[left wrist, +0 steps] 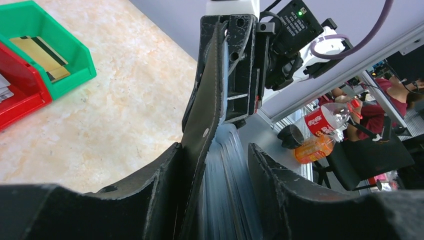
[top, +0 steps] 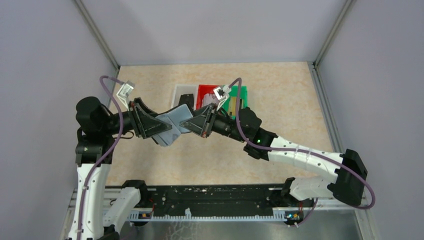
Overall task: Take the credit cards out of the card holder
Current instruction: Remove the credit card from the card holder.
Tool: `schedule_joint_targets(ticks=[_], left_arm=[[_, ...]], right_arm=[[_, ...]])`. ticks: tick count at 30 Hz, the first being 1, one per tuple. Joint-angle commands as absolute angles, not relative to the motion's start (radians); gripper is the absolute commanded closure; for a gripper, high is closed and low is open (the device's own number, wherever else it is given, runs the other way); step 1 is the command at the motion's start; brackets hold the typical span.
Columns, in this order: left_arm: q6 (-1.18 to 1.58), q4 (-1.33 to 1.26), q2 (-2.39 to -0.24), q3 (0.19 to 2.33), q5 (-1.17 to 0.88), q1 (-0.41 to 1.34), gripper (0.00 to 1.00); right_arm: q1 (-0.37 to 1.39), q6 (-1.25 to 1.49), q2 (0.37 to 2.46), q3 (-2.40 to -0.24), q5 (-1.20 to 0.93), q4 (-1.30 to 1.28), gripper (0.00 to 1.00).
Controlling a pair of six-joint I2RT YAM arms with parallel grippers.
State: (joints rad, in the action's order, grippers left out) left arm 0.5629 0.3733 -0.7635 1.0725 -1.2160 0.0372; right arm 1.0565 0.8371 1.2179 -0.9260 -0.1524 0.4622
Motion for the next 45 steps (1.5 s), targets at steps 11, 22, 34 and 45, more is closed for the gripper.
schedule_joint_targets(ticks=[11, 22, 34, 45], left_arm=[[0.346, 0.462, -0.750, 1.117, -1.259, 0.041, 0.49], [0.369, 0.425, -0.729, 1.099, -1.306, 0.042, 0.52], [0.354, 0.414, -0.717, 1.062, -1.316, 0.041, 0.58], [0.182, 0.563, -0.748, 1.069, -1.344, 0.042, 0.81]], right_arm=[[1.062, 0.571, 1.223, -1.218, -0.408, 0.064, 1.00], [1.062, 0.382, 1.262, -1.395, -0.474, -0.228, 1.00], [1.063, 0.299, 1.340, -1.516, -0.528, -0.360, 1.00], [1.065, 0.308, 1.391, -1.558, -0.624, -0.349, 1.00]])
